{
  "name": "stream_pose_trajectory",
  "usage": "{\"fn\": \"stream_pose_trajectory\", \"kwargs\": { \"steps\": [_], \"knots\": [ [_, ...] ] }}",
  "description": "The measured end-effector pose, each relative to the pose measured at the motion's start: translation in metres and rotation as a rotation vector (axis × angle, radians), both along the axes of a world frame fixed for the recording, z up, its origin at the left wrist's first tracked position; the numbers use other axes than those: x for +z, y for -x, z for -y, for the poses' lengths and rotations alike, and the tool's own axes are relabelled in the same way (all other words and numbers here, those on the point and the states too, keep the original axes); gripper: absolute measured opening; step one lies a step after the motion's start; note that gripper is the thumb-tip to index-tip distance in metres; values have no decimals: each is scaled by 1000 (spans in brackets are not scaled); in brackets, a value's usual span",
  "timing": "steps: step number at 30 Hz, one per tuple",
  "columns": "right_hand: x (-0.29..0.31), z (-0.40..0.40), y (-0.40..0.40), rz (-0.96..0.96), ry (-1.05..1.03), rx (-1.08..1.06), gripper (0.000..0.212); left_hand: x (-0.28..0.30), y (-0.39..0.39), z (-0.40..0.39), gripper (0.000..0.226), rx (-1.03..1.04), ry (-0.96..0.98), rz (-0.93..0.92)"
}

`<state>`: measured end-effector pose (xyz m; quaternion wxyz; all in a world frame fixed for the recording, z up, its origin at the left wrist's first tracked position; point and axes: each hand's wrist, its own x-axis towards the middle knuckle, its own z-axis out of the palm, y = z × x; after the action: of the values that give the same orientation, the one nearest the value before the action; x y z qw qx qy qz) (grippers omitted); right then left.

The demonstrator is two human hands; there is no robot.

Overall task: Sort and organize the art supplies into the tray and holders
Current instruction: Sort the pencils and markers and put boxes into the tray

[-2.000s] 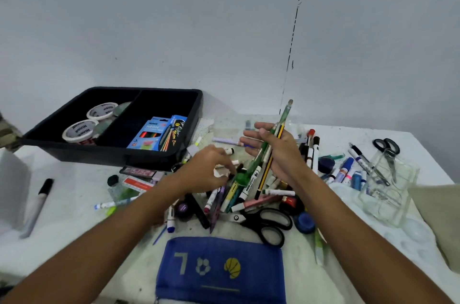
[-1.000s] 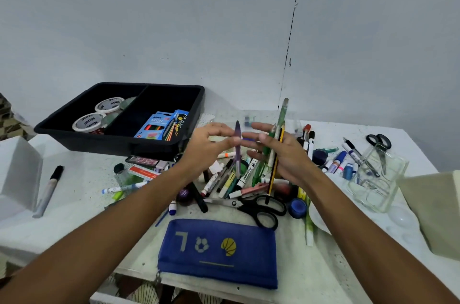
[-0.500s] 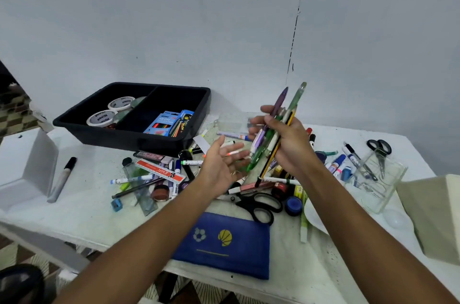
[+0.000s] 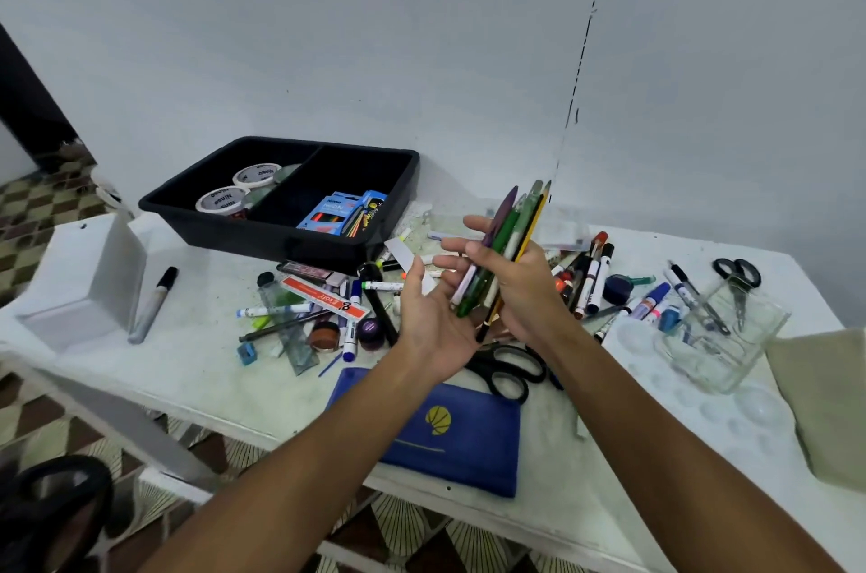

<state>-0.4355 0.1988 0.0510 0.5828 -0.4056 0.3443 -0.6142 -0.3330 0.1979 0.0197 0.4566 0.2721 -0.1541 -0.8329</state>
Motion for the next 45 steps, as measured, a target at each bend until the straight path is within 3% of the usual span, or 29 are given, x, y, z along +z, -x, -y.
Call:
{"fn": "stream_pose_trajectory", "kwargs": {
  "steps": [7,9,11,13,16,19,22,25,28,35,39,42,45],
  "knots": [
    [-12,-7,-24,-37,-3,43,24,-9,-30,-7,69,-22,32,60],
    [-12,-10,-29,-26,3,44,25,-10,-44,-9,63,-36,114,255],
    [-12,-13,-31,-73,28,33,25,-13,-66,-10,42,-27,346,627],
    [-12,-16,-33,-170,51,13,26,-23,-100,-9,22,-43,788,981],
    [-16,-22,-37,-358,73,-22,29,-41,-151,-10,37,-258,1434,1385],
    [-19,-30,-42,-559,93,-63,32,-55,-176,-17,56,-405,1732,1484],
    [-22,-37,-48,-632,89,-64,36,-66,-180,-20,51,-404,1915,1539],
    [-24,-44,-52,-673,76,-58,37,-67,-177,-18,41,-478,1892,1531],
    [-25,-50,-55,-701,92,-61,37,-61,-174,-20,33,-549,1729,1500],
    [-3,-70,-65,-569,327,-110,35,-41,-162,-19,28,-327,1843,1442],
    [6,-78,-72,-457,423,-98,31,-27,-154,-13,25,-256,1782,1428],
    [0,-83,-74,-578,444,-42,26,-21,-153,-8,42,-310,1755,1423],
    [-13,-87,-70,-851,392,65,26,-16,-151,-7,54,-340,1683,1359]
  ]
}}
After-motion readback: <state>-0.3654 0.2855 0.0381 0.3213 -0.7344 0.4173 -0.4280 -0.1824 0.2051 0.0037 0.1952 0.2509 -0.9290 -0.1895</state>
